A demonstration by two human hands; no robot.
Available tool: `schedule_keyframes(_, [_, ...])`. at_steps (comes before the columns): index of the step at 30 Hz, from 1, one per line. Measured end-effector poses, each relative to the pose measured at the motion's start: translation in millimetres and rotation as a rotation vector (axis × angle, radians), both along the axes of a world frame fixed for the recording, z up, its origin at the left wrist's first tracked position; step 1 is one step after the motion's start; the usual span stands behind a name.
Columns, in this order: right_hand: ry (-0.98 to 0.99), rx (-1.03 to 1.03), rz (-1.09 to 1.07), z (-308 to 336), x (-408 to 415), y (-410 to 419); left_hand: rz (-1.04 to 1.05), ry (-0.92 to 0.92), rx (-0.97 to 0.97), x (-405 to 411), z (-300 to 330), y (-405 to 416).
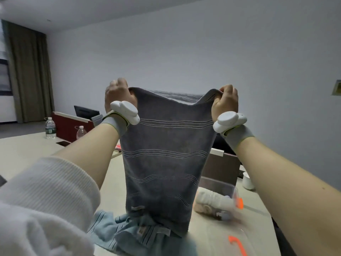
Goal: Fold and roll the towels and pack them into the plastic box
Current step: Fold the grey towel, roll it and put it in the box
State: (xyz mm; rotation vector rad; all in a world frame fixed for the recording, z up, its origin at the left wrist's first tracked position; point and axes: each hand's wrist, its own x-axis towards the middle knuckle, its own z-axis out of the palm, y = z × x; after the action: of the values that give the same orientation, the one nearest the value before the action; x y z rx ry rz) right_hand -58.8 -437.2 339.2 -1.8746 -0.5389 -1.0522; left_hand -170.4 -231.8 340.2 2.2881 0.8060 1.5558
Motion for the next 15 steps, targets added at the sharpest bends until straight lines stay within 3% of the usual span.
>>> schedule_keyframes(8, [0.216, -0.109, 0.018, -71, -34, -34, 0.171, 0.284, 0.025, -32, -70, -29])
schedule_keyframes(10, [0.396, -0.244, 0.043, -96, -32, -39, 0.151, 0.529, 0.021, -35, -89, -34])
schedule_keyframes(13, [0.718, -0.603, 0.069, -142, -22, -38, -0.031, 0.993, 0.016, -30, -122, -37])
schedule_keyframes(15, [0.838, -0.749, 0.07, -181, -16, -33, -0.104, 1.155, -0.069, -19, -159, -32])
